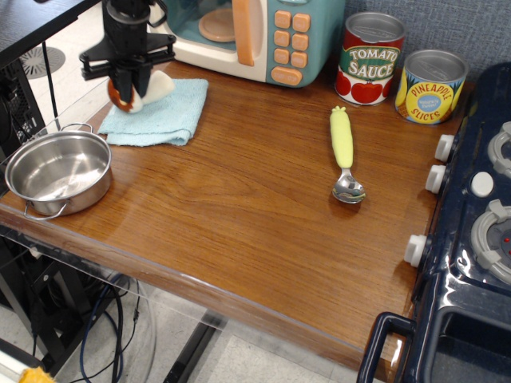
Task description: Move the mushroom so that it's next to the silver pan near the edge of the table.
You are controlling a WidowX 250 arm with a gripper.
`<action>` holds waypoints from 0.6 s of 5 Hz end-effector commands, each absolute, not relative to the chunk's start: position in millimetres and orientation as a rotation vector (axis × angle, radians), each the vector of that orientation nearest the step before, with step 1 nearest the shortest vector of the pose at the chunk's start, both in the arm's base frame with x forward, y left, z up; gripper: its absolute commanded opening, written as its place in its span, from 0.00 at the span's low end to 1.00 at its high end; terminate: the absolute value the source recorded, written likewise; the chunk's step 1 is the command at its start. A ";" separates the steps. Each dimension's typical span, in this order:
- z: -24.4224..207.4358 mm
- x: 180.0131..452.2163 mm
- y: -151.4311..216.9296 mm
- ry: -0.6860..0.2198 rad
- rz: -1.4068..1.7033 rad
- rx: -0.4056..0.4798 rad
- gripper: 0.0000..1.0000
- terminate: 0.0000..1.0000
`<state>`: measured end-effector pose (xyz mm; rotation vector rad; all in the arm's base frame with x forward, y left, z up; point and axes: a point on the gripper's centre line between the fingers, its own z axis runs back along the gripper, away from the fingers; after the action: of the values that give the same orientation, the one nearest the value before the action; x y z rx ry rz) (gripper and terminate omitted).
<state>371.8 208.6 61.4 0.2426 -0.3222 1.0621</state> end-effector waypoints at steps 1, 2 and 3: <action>123.7 354.6 168.1 -0.446 1.019 0.189 0.00 0.00; 124.5 342.5 137.0 -0.450 0.954 0.167 0.00 0.00; 112.3 326.9 109.9 -0.456 0.880 0.168 0.00 0.00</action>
<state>323.8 104.9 90.1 0.1813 -0.3867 0.8660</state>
